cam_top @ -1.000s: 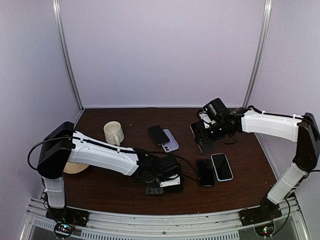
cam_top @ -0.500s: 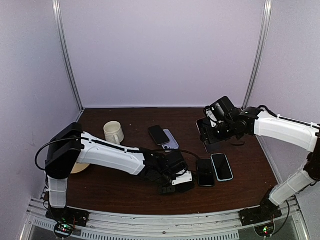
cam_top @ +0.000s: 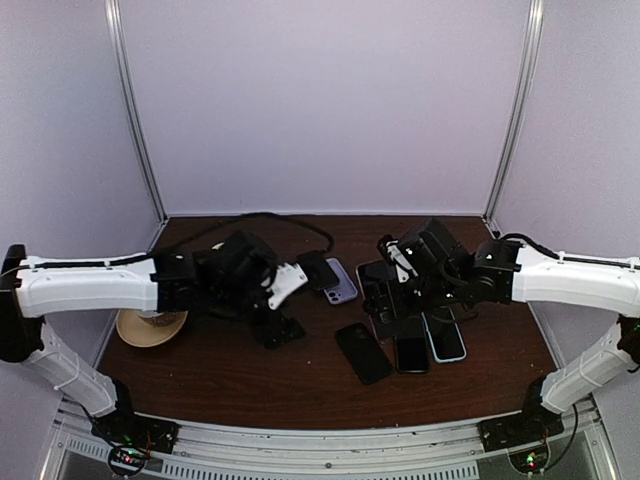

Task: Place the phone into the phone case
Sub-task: Adjust the phone case at the center of the board, then install the phone into the phone case.

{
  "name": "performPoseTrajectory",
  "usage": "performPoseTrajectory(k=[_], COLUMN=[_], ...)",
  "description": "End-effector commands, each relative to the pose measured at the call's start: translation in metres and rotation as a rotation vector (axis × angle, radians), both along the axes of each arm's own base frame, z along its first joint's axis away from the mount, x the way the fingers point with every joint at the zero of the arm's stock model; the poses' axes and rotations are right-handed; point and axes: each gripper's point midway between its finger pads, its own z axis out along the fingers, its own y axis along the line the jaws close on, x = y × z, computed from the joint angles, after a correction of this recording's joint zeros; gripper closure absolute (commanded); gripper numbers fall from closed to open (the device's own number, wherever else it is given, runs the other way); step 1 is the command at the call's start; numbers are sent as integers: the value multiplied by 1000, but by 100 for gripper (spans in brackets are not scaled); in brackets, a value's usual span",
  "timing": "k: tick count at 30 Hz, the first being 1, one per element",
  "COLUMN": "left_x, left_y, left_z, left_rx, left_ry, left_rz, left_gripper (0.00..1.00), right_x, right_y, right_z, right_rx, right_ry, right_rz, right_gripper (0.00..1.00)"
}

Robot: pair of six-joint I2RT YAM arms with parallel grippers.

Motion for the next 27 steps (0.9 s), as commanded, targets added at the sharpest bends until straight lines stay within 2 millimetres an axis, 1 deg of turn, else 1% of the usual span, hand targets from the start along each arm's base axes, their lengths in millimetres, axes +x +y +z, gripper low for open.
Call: performPoseTrajectory(k=[1, 3, 4, 5, 7, 9, 12, 15, 17, 18, 19, 21, 24, 27], left_x=[26, 34, 36, 36, 37, 38, 42, 43, 43, 43, 43, 44, 44, 46], left_y=[69, 93, 103, 110, 121, 128, 138, 143, 145, 144, 143, 144, 144, 145], left_z=[14, 27, 34, 38, 46, 48, 43, 38, 36, 37, 38, 38, 37, 35], left_rx=[-83, -101, -113, -120, -140, -139, -106, -68, -61, -66, -70, -77, -78, -70], left_ry=[74, -8, -46, -77, -123, -159, -183, -171, -164, -159, -159, -157, -153, -154], left_rz=[276, 345, 369, 385, 400, 413, 440, 447, 451, 448, 445, 447, 449, 454], left_gripper=[20, 13, 9, 4, 3, 3, 3, 2, 2, 3, 2, 3, 2, 2], right_x=[-40, -63, -69, -71, -68, -63, -60, -54, -54, -53, -52, -49, -44, -39], right_y=[76, 90, 93, 93, 88, 84, 86, 73, 67, 66, 63, 60, 54, 47], right_z=[51, 67, 71, 69, 55, 36, 19, 6, -4, -10, -21, -31, -43, -64], right_rx=[463, 556, 565, 548, 472, 389, 262, 54, -35, -52, -66, -68, -80, -85], right_ry=[105, 142, 144, 140, 127, 96, 7, -131, -182, -200, -210, -227, -220, -181], right_rz=[268, 372, 388, 378, 321, 252, 192, 114, 105, 103, 106, 109, 100, 87], right_gripper=[62, 62, 62, 62, 62, 63, 63, 64, 64, 64, 64, 64, 65, 68])
